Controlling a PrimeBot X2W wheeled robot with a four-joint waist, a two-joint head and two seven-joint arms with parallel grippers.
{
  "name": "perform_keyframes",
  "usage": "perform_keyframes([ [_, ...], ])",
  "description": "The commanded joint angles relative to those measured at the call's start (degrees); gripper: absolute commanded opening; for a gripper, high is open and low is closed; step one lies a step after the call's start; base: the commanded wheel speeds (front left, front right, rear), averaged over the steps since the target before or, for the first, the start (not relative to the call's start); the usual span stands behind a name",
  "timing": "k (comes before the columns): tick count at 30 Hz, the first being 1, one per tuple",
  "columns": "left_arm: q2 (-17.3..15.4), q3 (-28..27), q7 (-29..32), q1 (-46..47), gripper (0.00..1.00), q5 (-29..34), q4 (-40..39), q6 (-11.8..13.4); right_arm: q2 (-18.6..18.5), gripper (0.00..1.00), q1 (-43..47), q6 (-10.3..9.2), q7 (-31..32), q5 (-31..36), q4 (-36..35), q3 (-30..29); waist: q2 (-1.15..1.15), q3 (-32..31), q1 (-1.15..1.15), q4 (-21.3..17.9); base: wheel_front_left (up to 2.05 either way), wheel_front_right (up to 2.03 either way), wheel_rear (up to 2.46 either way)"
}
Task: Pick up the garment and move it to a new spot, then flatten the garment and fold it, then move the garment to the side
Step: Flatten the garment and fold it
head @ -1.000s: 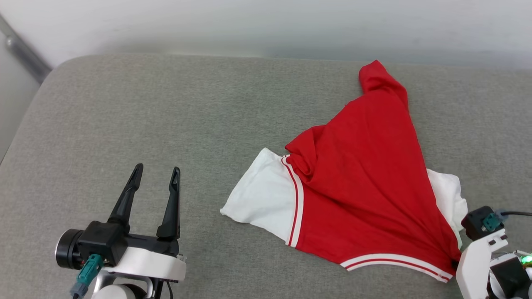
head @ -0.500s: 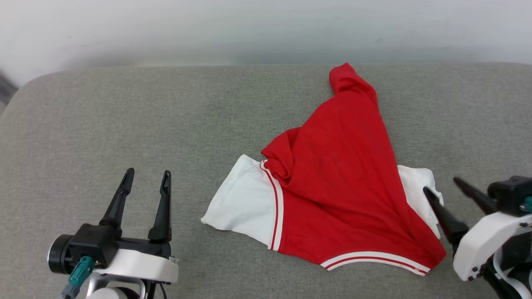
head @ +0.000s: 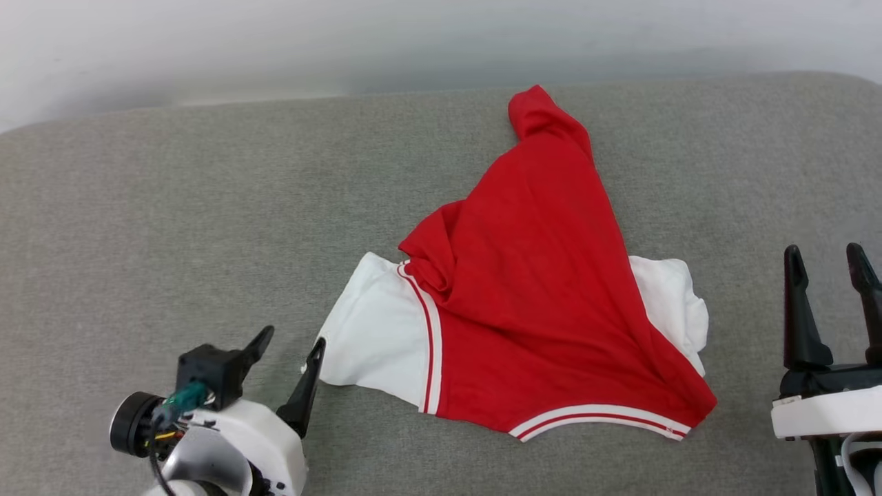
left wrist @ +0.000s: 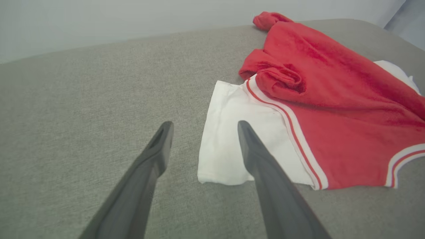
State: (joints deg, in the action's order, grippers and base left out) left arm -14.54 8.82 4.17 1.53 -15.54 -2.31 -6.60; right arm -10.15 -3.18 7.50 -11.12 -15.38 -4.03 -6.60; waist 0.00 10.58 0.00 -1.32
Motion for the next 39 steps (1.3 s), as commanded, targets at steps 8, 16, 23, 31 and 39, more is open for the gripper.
perform_keyframes([
  [8,-3.9,1.3,24.6,3.0,1.0,-1.3,-4.0,2.4,1.7,1.0,-1.3,-0.02,-1.8,1.6,1.1,1.4,0.0,3.5,0.0,-3.0,0.0,0.0,0.0],
  [16,-5.0,2.1,32.5,2.3,1.0,-1.0,-2.3,4.1,2.1,1.0,-2.4,-0.02,-2.6,1.5,2.1,2.4,0.0,6.7,0.0,-4.9,0.0,0.0,0.0],
  [23,-4.3,3.3,34.0,0.6,0.0,-1.5,2.2,4.8,2.4,1.0,-2.9,-0.02,-3.1,1.9,2.6,2.4,0.0,7.8,0.0,-5.0,0.0,0.0,0.0],
  [31,-2.9,-1.2,24.9,3.1,0.0,-2.7,2.4,7.2,0.9,1.0,-1.5,-0.02,-1.4,2.8,3.3,2.5,0.0,6.2,0.0,-2.5,0.0,0.0,0.0],
  [39,-5.0,-6.7,17.8,1.0,0.0,-3.6,-1.5,8.8,-1.6,1.0,0.9,-0.02,8.6,3.8,5.4,3.3,0.0,3.4,0.0,1.2,0.0,0.0,0.0],
])
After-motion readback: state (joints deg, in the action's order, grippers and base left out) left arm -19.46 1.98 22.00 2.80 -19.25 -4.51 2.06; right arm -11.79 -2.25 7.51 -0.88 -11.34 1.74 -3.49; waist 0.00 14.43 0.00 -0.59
